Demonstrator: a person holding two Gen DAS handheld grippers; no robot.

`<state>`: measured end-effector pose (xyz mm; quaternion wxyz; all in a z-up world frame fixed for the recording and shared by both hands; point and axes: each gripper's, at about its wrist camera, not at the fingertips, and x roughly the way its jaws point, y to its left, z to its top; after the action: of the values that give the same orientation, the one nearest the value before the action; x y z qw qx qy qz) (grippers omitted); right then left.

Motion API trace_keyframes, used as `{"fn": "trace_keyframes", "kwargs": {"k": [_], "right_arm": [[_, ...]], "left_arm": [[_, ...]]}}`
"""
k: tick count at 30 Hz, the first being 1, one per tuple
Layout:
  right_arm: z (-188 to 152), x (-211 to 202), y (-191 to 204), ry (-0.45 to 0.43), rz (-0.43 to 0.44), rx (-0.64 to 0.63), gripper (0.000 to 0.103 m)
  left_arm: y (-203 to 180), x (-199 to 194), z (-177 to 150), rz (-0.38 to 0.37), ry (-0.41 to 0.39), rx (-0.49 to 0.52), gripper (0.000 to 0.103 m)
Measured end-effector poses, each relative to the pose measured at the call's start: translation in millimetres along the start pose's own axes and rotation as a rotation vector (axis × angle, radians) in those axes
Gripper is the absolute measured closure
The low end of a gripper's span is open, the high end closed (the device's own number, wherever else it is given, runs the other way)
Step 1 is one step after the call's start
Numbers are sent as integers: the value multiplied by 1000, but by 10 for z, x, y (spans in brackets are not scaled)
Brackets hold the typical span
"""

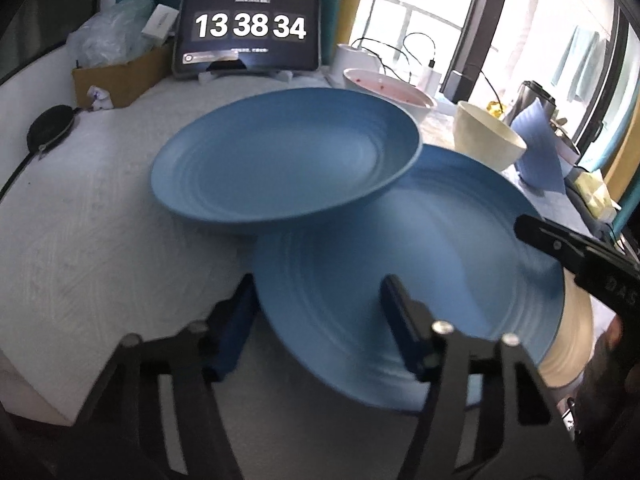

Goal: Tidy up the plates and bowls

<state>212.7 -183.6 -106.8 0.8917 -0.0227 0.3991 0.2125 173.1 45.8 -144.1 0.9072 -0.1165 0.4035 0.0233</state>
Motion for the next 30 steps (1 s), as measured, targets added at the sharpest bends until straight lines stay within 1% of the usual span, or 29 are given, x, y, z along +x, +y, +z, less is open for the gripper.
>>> {"fn": "trace_keyframes", "kwargs": {"k": [1, 2, 3, 5, 7, 17, 30], "right_arm": [[0, -6, 15, -2, 1, -4, 75], [1, -15, 34, -6, 1, -12, 80], [2, -23, 52, -10, -3, -17, 82], [6, -39, 42, -17, -14, -15, 82], [5, -52, 24, -19, -19, -8, 82], [-51, -230, -103, -38, -44, 20, 82], [-144, -491, -280, -80, -66, 63, 82]], "left_arm": [[2, -4, -3, 2, 1, 0, 49], [8, -9, -7, 7, 3, 0, 53], [9, -14, -15, 9, 2, -3, 54], [21, -28, -24, 17, 2, -5, 61], [21, -41, -33, 8, 5, -8, 63], [-127, -116, -77, -23, 1, 19, 63], [-436, -252, -132, -39, -18, 75, 63]]}}
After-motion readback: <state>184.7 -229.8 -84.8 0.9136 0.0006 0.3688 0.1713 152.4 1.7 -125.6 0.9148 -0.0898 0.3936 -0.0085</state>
